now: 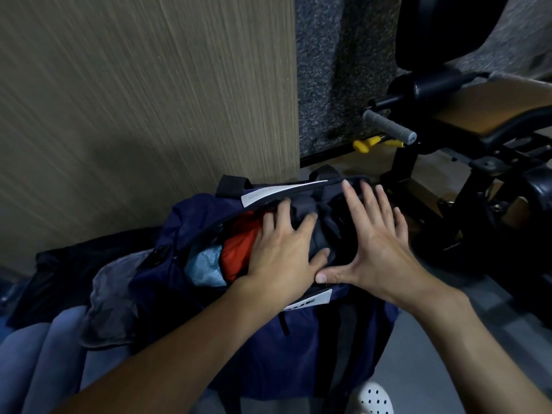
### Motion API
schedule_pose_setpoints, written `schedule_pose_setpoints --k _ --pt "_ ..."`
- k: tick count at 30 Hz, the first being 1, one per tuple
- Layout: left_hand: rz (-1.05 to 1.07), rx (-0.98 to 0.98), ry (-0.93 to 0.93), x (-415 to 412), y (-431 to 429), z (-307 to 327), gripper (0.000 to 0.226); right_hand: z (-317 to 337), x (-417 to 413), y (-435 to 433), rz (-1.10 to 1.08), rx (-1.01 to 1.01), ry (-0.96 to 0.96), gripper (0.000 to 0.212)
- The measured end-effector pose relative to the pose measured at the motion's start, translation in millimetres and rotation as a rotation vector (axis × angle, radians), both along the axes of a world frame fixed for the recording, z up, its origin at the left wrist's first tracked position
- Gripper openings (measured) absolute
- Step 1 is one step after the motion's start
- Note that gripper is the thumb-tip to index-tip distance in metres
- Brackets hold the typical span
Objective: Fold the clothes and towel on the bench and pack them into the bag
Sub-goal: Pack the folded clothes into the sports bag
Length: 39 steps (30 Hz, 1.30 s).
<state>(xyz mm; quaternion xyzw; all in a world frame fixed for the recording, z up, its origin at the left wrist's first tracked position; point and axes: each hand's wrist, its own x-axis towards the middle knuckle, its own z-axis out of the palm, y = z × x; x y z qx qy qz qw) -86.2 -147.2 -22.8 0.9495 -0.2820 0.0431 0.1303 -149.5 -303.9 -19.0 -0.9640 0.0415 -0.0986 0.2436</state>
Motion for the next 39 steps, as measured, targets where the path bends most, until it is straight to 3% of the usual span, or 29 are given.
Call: schedule_pose_setpoints --k 4,10,13,17,19,23,28,32,35,39 --pt "-0.016 0.071 -0.082 15.2 -2.4 4.1 0.063 -0.2 0.3 0.2 0.000 0.014 -0.009 0.141" --pt "-0.142 0.181 0.058 25.6 0.4 -16.6 0.066 -0.5 -0.2 -0.4 0.007 0.046 -0.022 0.135" --pt "-0.125 0.190 0.088 28.0 -1.6 -20.6 0.069 0.0 -0.1 -6.1 -0.005 0.051 -0.062 0.108" --pt "-0.119 0.177 0.031 29.2 -1.5 -23.6 0.066 0.2 2.1 -12.7 -0.022 -0.026 -0.096 0.056" --pt "-0.106 0.212 0.020 27.8 -1.5 -22.6 0.064 0.6 5.0 -11.5 -0.012 -0.003 -0.131 0.044" --pt "-0.110 0.254 -0.134 21.9 0.9 -8.5 0.062 2.2 10.5 -10.3 -0.003 0.025 -0.141 0.052" --pt "-0.281 0.045 -0.467 20.2 9.8 13.1 0.047 1.3 10.3 -0.5 -0.093 -0.229 -0.345 0.052" --pt "-0.254 0.185 -0.634 25.6 21.3 29.6 0.032 2.8 7.1 14.8 -0.082 -0.093 -0.571 0.027" --pt "-0.239 0.361 -0.602 36.0 27.4 37.8 0.036 -3.3 8.8 19.9 0.063 -0.003 -0.352 0.024" --pt "-0.284 0.399 -0.581 45.2 28.2 48.1 0.051 -2.5 27.4 24.0 0.241 -0.150 -0.135 0.067"
